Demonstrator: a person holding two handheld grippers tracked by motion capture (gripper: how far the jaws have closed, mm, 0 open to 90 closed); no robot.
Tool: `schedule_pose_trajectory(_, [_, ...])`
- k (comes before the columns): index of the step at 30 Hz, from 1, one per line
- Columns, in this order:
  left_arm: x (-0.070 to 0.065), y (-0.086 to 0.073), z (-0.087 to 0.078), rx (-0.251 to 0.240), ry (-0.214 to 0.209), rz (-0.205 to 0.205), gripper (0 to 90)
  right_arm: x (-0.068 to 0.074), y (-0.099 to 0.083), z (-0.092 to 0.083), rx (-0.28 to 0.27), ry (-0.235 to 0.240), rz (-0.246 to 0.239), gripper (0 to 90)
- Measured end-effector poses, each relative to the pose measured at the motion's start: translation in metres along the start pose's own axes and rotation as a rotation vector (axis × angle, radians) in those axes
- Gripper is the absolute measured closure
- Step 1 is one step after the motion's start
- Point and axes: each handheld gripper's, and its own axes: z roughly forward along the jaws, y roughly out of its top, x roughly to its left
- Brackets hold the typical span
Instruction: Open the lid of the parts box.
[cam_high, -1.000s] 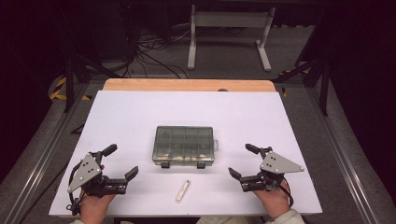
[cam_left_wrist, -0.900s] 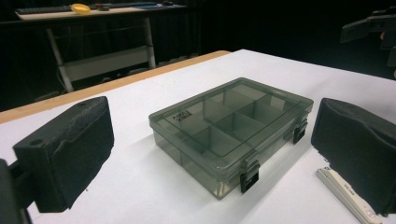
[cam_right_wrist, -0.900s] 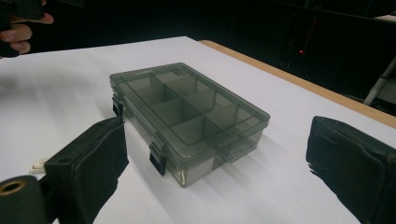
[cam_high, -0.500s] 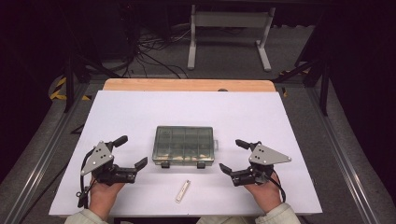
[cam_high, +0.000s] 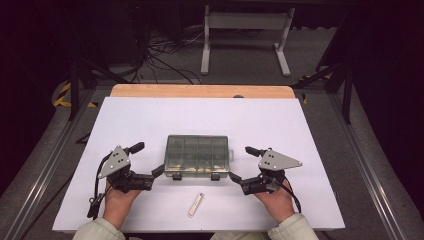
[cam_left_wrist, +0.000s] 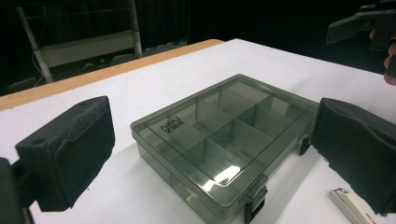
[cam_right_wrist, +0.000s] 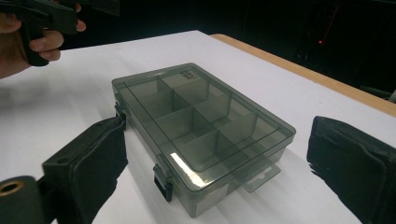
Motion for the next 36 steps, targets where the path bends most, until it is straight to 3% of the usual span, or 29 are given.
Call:
schedule_pose_trajectory(6, [0.001,-0.001,0.011,0.01,-0.012,-0.009,0.7,-0.001,-0.001,0.005,0.012,-0.005,0.001,5.2])
schedule_pose_trajectory(13, [0.0,-0.004,0.012,0.024,-0.024,-0.008,0.8,-0.002,-0.003,0.008,0.038,0.001,0.0,4.4])
schedule_pose_trajectory(14, [0.0,-0.003,0.011,0.041,-0.028,0.005,0.8,-0.001,-0.004,0.009,0.05,-0.004,-0.023,5.2])
schedule_pose_trajectory(19, [-0.001,-0.004,0.011,0.073,-0.029,0.032,2.3,0.0,-0.005,0.01,0.068,0.013,-0.02,7.9])
schedule_pose_trajectory(32, [0.002,-0.009,0.017,0.225,-0.069,0.062,4.1,-0.001,-0.012,0.018,0.15,0.037,0.004,9.6])
schedule_pose_trajectory(36, [0.002,-0.012,0.021,0.261,-0.083,0.054,4.4,-0.001,-0.014,0.021,0.173,0.039,0.007,9.6])
